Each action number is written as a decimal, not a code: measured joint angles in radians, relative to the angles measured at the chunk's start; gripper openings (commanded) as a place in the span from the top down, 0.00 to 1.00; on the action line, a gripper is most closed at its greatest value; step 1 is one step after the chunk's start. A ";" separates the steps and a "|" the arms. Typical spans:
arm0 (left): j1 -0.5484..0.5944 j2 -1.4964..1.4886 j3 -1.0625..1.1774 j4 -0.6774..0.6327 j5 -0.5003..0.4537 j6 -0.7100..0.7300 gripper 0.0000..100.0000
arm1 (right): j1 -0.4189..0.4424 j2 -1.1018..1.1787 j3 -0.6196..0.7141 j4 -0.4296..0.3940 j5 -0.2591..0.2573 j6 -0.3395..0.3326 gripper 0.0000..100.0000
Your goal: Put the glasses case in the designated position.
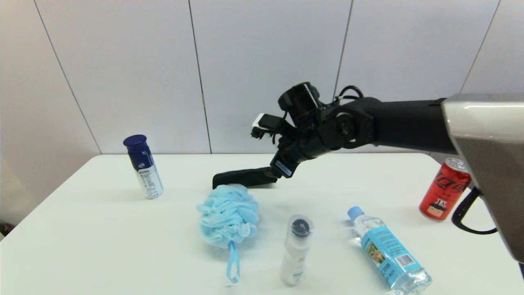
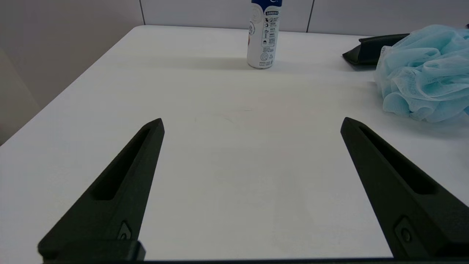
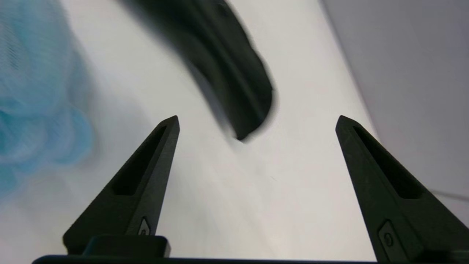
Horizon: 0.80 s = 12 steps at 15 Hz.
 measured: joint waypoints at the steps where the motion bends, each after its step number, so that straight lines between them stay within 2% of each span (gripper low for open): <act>1: 0.000 0.000 0.000 0.000 0.000 0.000 0.00 | -0.020 -0.031 0.021 0.000 -0.001 0.000 0.00; 8: 0.000 0.000 0.000 0.000 0.000 0.000 0.00 | -0.227 -0.331 0.211 -0.012 -0.004 0.002 0.00; 12: 0.000 0.000 0.000 0.000 0.000 0.000 0.00 | -0.371 -0.515 0.327 -0.107 -0.003 0.053 0.00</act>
